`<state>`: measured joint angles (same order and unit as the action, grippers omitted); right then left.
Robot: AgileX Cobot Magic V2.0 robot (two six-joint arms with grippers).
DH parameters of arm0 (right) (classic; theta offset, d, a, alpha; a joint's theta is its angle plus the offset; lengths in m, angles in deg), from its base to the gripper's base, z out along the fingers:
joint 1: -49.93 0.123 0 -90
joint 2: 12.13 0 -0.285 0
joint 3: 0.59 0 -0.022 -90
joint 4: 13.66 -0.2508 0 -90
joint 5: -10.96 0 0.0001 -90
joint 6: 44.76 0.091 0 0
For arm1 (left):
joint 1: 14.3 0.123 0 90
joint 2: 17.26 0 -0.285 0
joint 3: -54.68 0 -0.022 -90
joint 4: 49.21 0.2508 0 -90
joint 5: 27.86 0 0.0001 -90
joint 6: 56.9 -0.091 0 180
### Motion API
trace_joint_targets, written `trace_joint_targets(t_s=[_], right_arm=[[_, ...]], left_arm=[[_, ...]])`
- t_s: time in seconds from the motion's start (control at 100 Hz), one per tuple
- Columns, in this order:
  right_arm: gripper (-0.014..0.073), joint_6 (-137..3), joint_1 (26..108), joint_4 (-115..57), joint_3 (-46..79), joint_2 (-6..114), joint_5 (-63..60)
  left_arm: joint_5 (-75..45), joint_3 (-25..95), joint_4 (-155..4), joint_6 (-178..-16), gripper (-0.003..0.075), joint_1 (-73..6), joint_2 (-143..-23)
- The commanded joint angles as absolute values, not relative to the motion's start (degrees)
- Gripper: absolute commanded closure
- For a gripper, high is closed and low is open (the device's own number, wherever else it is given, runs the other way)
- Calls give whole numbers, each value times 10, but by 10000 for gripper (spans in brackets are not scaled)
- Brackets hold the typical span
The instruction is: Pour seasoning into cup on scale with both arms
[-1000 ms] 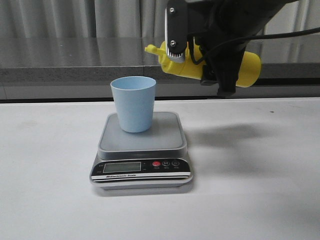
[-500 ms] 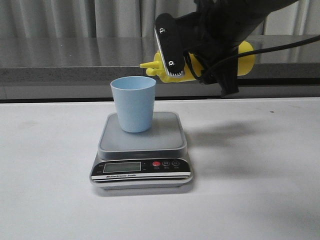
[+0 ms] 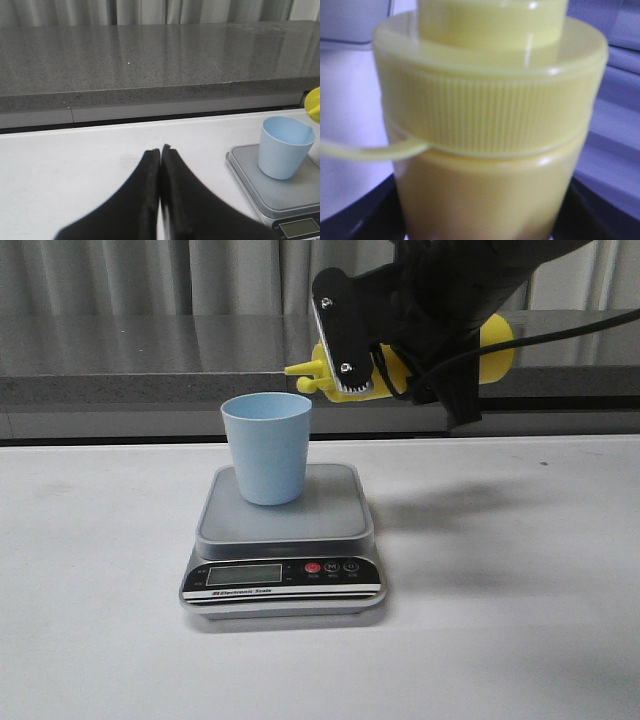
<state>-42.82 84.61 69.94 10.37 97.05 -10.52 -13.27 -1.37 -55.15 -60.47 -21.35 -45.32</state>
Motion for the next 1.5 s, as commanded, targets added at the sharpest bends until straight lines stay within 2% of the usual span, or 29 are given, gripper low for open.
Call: trace_joint_targets(t_s=[0.0, 0.3, 0.72, 1.25, 1.49], right_arm=[[328, -372, 846, 723, 86, 943, -114], [328, -149, 846, 727, 85, 935, -100], [328, 30, 846, 728, 85, 908, -88], [328, 124, 828, 725, 86, 873, -90], [328, 128, 787, 618, 104, 838, -55]], left_arm=[[-182, 3, -553, -601, 740, -213, -456], [-182, 3, -553, -601, 740, -213, -456], [-182, 3, -553, -601, 740, -213, -456], [-182, 3, -553, -601, 740, -213, -456], [-182, 3, -553, -601, 740, -213, -456]])
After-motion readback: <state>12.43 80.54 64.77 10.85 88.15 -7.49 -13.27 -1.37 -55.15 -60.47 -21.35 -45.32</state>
